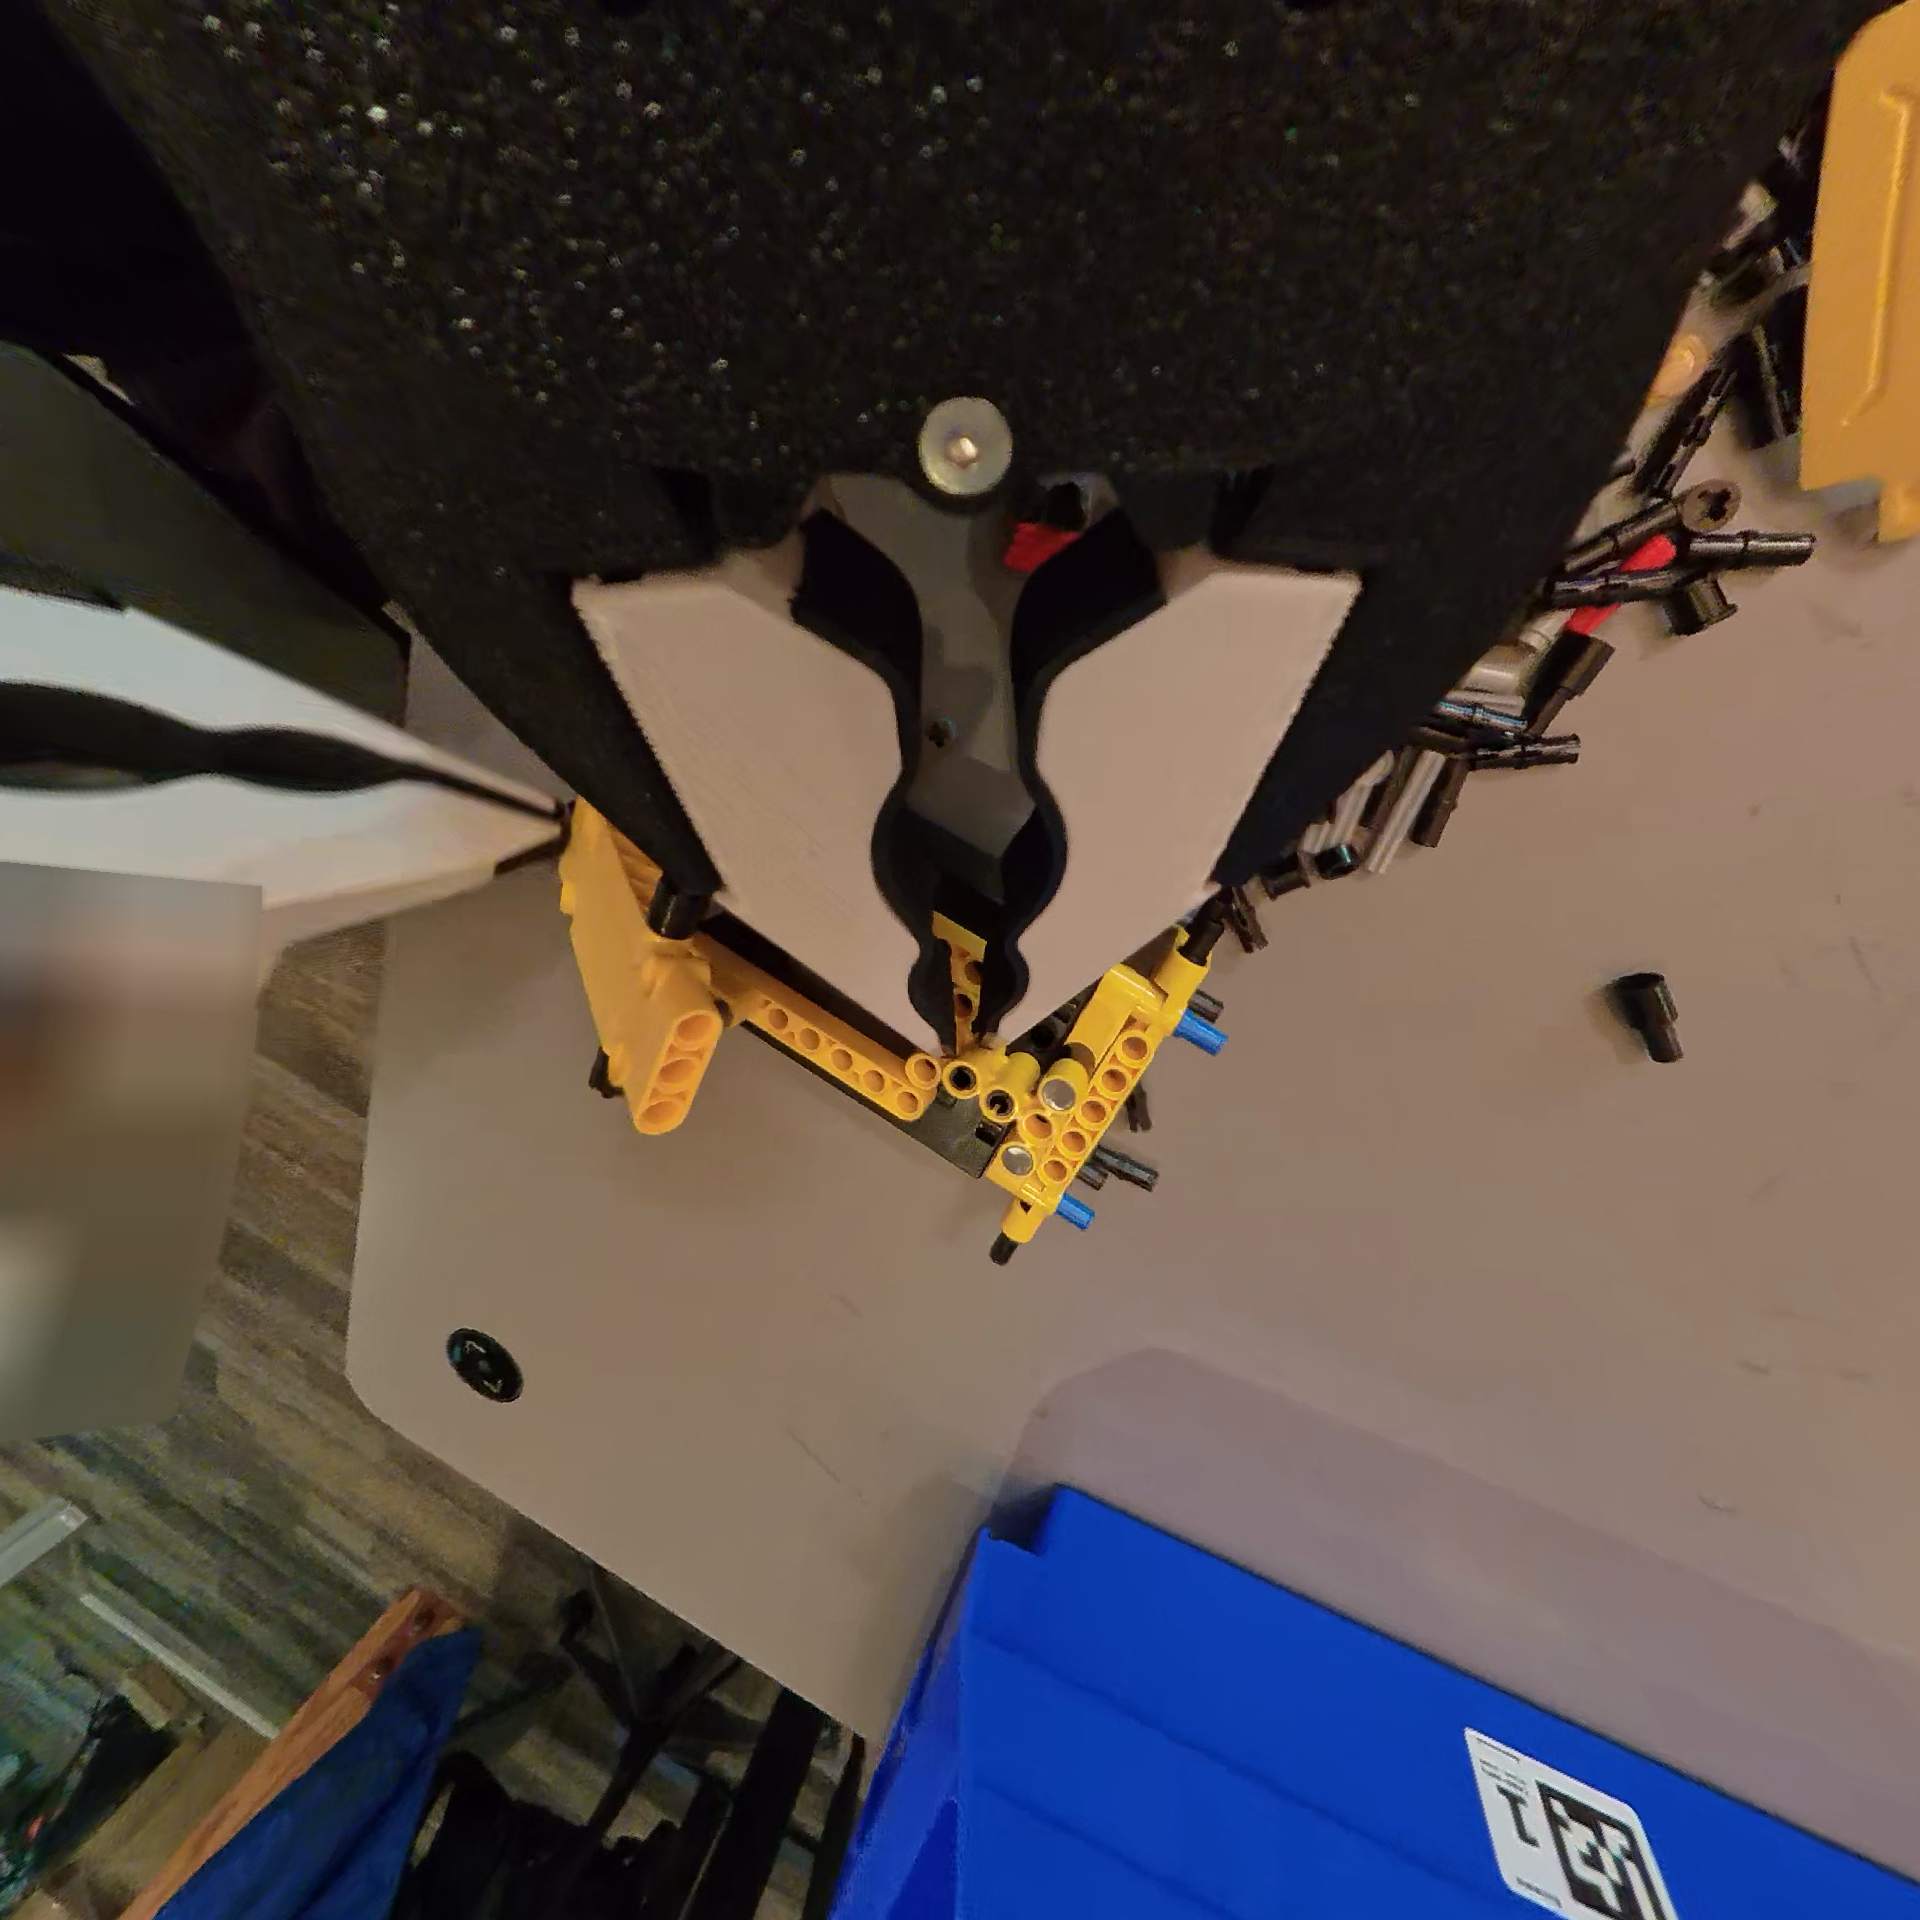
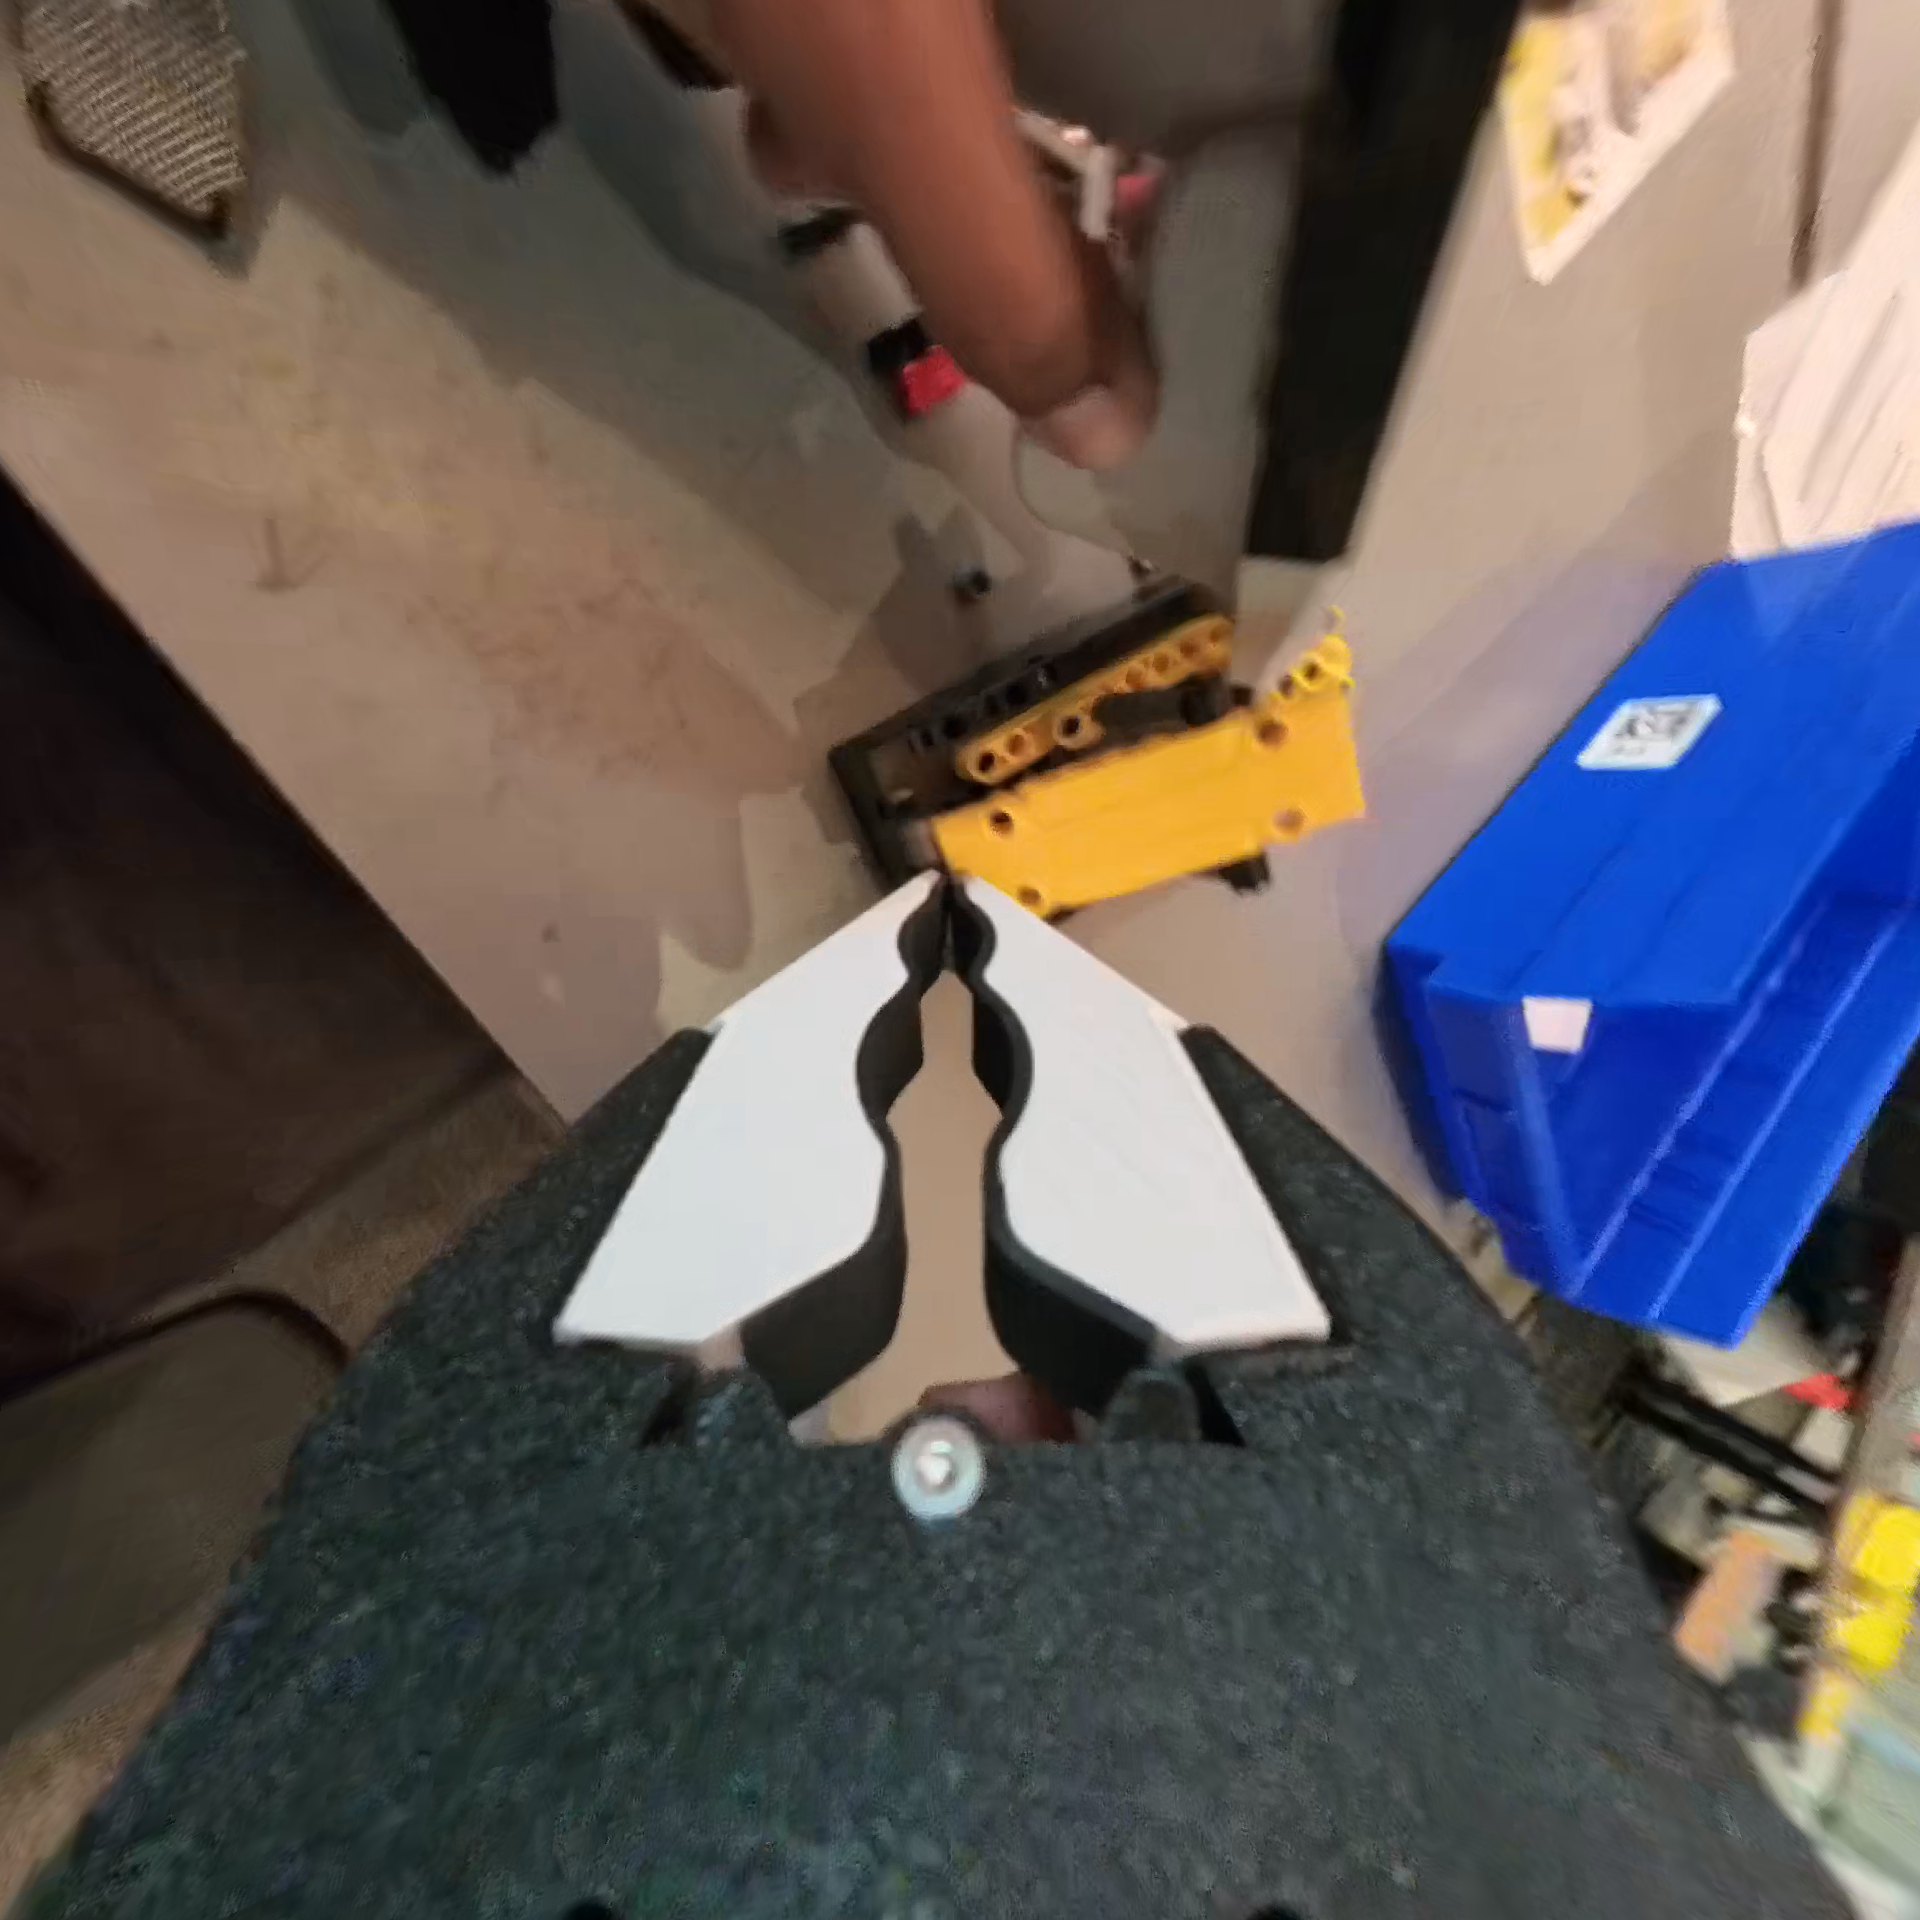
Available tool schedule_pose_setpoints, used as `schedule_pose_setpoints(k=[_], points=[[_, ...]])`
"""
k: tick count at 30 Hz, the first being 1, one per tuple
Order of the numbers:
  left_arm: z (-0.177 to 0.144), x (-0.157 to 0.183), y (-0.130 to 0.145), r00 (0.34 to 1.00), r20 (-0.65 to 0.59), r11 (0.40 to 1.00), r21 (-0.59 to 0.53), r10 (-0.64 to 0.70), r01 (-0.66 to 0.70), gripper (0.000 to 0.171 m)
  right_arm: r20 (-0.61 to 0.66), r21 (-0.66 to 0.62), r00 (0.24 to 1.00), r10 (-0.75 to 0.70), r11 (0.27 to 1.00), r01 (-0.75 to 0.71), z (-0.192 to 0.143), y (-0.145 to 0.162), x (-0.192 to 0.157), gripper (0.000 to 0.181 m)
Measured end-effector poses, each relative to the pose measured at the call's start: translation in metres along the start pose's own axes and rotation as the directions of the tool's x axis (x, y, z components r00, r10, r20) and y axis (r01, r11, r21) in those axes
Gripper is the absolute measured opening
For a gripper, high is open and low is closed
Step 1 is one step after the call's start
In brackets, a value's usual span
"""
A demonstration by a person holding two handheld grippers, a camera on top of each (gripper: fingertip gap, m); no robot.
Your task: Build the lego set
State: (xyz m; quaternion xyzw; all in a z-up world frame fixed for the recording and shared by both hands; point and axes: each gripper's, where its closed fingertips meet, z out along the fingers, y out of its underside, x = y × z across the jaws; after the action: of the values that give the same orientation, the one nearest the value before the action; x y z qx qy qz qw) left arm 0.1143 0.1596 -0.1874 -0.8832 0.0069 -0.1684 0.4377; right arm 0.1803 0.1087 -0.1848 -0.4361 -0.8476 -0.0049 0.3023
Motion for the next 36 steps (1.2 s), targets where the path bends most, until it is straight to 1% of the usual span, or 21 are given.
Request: schedule_pose_setpoints(k=[2,3,4,6,7,8,9,10,12,14,17,19,21,23,25,28,30,31,33,34,36], points=[[-0.001,0.002,0.002,0.999,-0.029,1.000,-0.015,-0.017,0.016,0.004,-0.092,0.057,0.987,0.135,0.990,-0.130,-0.007,0.006,0.014,0.000],[-0.002,0.004,0.003,0.998,-0.048,0.999,-0.027,-0.028,0.027,0.004,-0.135,0.091,0.966,0.219,0.974,-0.208,-0.011,0.011,0.021,0.002],[-0.003,0.006,0.004,0.997,-0.067,0.998,-0.040,-0.041,0.038,0.004,-0.134,0.133,0.940,0.313,0.946,-0.296,-0.014,0.013,0.022,0.012],[-0.004,0.009,0.006,0.993,-0.099,0.996,-0.056,-0.070,0.065,0.004,-0.041,0.215,0.854,0.519,0.839,-0.499,-0.015,0.010,0.014,0.043],[-0.004,0.010,0.006,0.991,-0.106,0.996,-0.060,-0.078,0.072,0.004,0.018,0.249,0.804,0.594,0.776,-0.579,-0.014,0.004,0.009,0.054],[-0.005,0.010,0.006,0.991,-0.109,0.996,-0.061,-0.078,0.071,0.004,0.056,0.272,0.759,0.648,0.722,-0.637,-0.013,0.000,0.005,0.059],[-0.005,0.010,0.007,0.991,-0.111,0.996,-0.062,-0.077,0.071,0.004,0.072,0.285,0.725,0.685,0.683,-0.673,-0.010,-0.002,0.003,0.059],[-0.005,0.011,0.007,0.991,-0.112,0.996,-0.061,-0.077,0.070,0.004,0.070,0.286,0.707,0.704,0.665,-0.690,-0.007,-0.001,0.001,0.059],[-0.005,0.011,0.007,0.991,-0.115,0.996,-0.062,-0.073,0.067,0.004,0.035,0.276,0.706,0.708,0.672,-0.687,0.001,0.002,-0.002,0.060],[-0.006,0.012,0.008,0.991,-0.116,0.996,-0.067,-0.068,0.061,0.004,0.034,0.261,0.727,0.685,0.696,-0.669,0.004,0.001,-0.005,0.058],[-0.007,0.013,0.010,0.990,-0.124,0.995,-0.078,-0.071,0.062,0.004,0.037,0.215,0.765,0.643,0.743,-0.634,0.003,0.008,-0.006,0.053],[-0.009,0.013,0.011,0.989,-0.127,0.994,-0.087,-0.074,0.063,0.004,0.034,0.175,0.777,0.629,0.761,-0.624,0.001,0.020,-0.004,0.050],[-0.011,0.015,0.013,0.988,-0.138,0.993,-0.103,-0.075,0.061,0.003,0.004,0.131,0.788,0.616,0.780,-0.611,0.001,0.036,0.002,0.043],[-0.013,0.022,0.017,0.977,-0.192,0.989,-0.133,-0.096,0.071,0.001,-0.054,0.088,0.803,0.593,0.804,-0.588,0.002,0.056,0.010,0.037],[-0.016,0.028,0.017,0.963,-0.244,0.986,-0.143,-0.118,0.085,0.000,-0.051,0.087,0.808,0.588,0.808,-0.582,0.004,0.065,0.015,0.037],[-0.027,0.038,0.000,0.920,-0.356,0.987,-0.072,-0.163,0.147,0.000,-0.005,0.109,0.792,0.610,0.788,-0.606,0.004,0.070,0.020,0.038],[-0.033,0.038,-0.014,0.908,-0.388,0.985,0.002,-0.159,0.174,0.001,0.029,0.133,0.803,0.596,0.794,-0.594,0.001,0.068,0.022,0.038],[-0.034,0.034,-0.019,0.916,-0.373,0.984,0.041,-0.147,0.175,0.005,0.047,0.147,0.811,0.584,0.799,-0.583,0.000,0.066,0.023,0.038],[-0.030,0.024,-0.022,0.947,-0.296,0.984,0.083,-0.124,0.155,0.020,0.067,0.154,0.824,0.563,0.810,-0.566,-0.001,0.064,0.024,0.038],[-0.027,0.018,-0.020,0.962,-0.248,0.986,0.087,-0.114,0.139,0.026,0.087,0.151,0.828,0.554,0.814,-0.561,-0.001,0.063,0.023,0.038],[-0.018,0.010,-0.012,0.979,-0.174,0.992,0.056,-0.102,0.113,0.030,0.139,0.133,0.823,0.551,0.813,-0.567,0.002,0.063,0.020,0.038]])
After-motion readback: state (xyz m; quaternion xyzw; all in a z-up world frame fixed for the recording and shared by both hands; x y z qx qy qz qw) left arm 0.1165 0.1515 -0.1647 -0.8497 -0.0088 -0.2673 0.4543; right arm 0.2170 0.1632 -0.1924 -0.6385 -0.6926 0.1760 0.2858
